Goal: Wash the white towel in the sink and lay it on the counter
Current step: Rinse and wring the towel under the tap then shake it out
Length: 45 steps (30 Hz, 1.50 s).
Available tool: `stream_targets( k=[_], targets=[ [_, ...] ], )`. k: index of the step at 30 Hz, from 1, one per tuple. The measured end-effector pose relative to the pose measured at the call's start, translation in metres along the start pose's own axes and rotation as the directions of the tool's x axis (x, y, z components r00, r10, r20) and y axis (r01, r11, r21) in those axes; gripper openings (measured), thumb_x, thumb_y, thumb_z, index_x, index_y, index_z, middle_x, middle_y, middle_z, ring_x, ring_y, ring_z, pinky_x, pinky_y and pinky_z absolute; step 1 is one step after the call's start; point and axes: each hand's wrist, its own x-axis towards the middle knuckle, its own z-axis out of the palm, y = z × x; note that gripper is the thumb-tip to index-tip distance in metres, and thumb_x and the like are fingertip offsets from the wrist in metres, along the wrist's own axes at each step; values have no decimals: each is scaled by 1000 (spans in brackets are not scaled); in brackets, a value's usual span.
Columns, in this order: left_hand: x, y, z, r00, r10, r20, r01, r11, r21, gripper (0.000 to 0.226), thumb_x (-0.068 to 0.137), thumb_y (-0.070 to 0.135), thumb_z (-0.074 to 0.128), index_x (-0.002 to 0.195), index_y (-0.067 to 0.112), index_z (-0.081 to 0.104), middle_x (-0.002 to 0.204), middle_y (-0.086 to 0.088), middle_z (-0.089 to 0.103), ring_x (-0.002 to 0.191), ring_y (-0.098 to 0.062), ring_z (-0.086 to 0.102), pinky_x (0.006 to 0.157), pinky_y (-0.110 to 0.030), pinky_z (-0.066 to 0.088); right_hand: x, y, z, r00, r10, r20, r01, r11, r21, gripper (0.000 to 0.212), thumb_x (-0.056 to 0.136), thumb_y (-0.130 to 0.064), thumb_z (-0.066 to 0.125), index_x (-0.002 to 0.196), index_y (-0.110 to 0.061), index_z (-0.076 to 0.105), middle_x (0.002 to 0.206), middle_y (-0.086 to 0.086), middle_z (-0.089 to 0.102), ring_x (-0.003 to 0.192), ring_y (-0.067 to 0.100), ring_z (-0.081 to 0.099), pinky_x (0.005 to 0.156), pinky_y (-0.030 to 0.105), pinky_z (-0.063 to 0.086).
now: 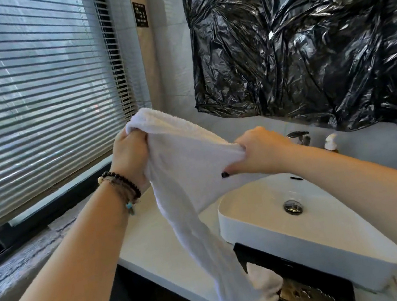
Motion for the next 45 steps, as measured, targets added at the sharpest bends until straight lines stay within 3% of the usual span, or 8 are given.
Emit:
stream_targets(
  k=[3,6,12,19,23,27,38,45],
  targets=[
    [6,25,-6,996,11,-87,-21,993,-113,21,91,22,49,93,8,64,86,-12,63,85,-29,64,72,-40,54,6,-11,2,997,52,-54,-20,874,486,38,85,-30,73,59,-10,54,58,-1,45,61,15,40,56,25,32],
    [13,55,-25,992,-1,-129,-26,977,-213,63,68,49,62,114,6,66,113,-15,68,109,-35,65,92,-50,52,12,-40,-9,994,36,106,-111,430,896,20,91,-19,64,95,1,68,88,12,67,77,21,60,71,37,50],
    [19,98,-44,989,148,-2,-137,909,-393,36,103,34,32,75,21,51,68,6,53,69,-10,56,62,-20,48,20,-104,-28,965,-185,184,-179,46,983,30,95,-26,59,113,-3,66,103,14,70,93,28,66,83,40,53],
    [30,155,-74,876,448,-179,-378,868,321,28,102,26,30,78,25,44,71,17,55,70,10,54,74,-8,42,27,-136,-58,997,-72,-12,16,62,998,9,84,2,67,85,-7,66,70,6,69,52,17,64,42,20,46],
    [42,155,-122,724,668,173,-412,217,885,40,84,29,30,79,1,57,73,-23,54,80,-30,62,72,-43,44,29,-105,-62,998,14,-58,45,464,885,13,85,-13,67,74,-10,61,52,-2,57,40,17,45,39,19,32],
    [54,109,-164,942,159,295,-275,-135,952,47,83,47,71,58,17,44,64,-6,50,76,-32,59,74,-39,45,28,-86,-28,992,-123,-25,118,854,507,25,87,-20,65,74,-1,55,67,8,50,64,20,42,56,31,32],
    [127,-16,-181,939,-107,326,-331,-23,943,42,70,45,82,79,9,63,78,-7,61,80,-26,55,69,-31,34,85,-65,66,987,-70,147,30,966,255,48,83,-53,67,74,-9,52,76,7,56,74,24,52,51,20,31],
    [232,-63,-141,868,-255,425,-484,-252,838,55,76,66,64,93,14,60,77,3,56,76,-18,54,76,-28,45,163,-18,109,973,118,198,-160,964,212,45,82,-51,70,72,-14,47,73,8,65,54,20,60,54,32,49]
  ],
)
